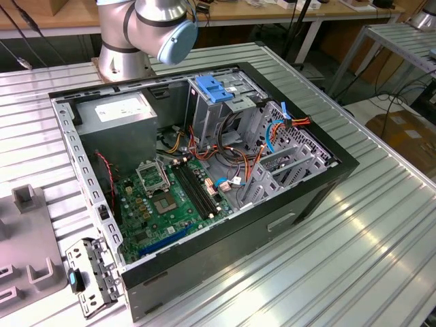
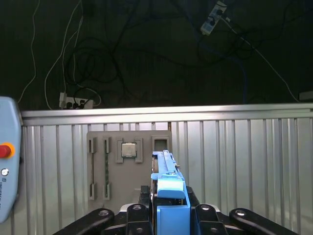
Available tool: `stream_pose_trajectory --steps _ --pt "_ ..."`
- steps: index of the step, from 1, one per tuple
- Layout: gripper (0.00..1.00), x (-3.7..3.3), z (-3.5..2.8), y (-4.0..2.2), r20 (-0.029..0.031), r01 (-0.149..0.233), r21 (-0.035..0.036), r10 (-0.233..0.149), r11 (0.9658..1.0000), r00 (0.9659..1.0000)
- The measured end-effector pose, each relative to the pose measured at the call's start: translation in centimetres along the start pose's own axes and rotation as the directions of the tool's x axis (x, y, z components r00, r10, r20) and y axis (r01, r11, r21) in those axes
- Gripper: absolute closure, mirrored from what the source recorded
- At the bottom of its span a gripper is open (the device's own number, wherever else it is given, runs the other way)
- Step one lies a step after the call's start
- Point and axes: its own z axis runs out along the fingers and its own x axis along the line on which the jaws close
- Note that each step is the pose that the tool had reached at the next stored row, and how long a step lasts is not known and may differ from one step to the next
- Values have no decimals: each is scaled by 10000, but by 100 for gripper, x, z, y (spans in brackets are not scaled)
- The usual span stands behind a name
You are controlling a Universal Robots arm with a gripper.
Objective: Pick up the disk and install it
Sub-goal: 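Pick up the disk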
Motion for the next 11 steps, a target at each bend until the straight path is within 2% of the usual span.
stream_pose_trajectory --steps 11 --pt "63 -5 -4 -162 0 0 0 0 10000 10000"
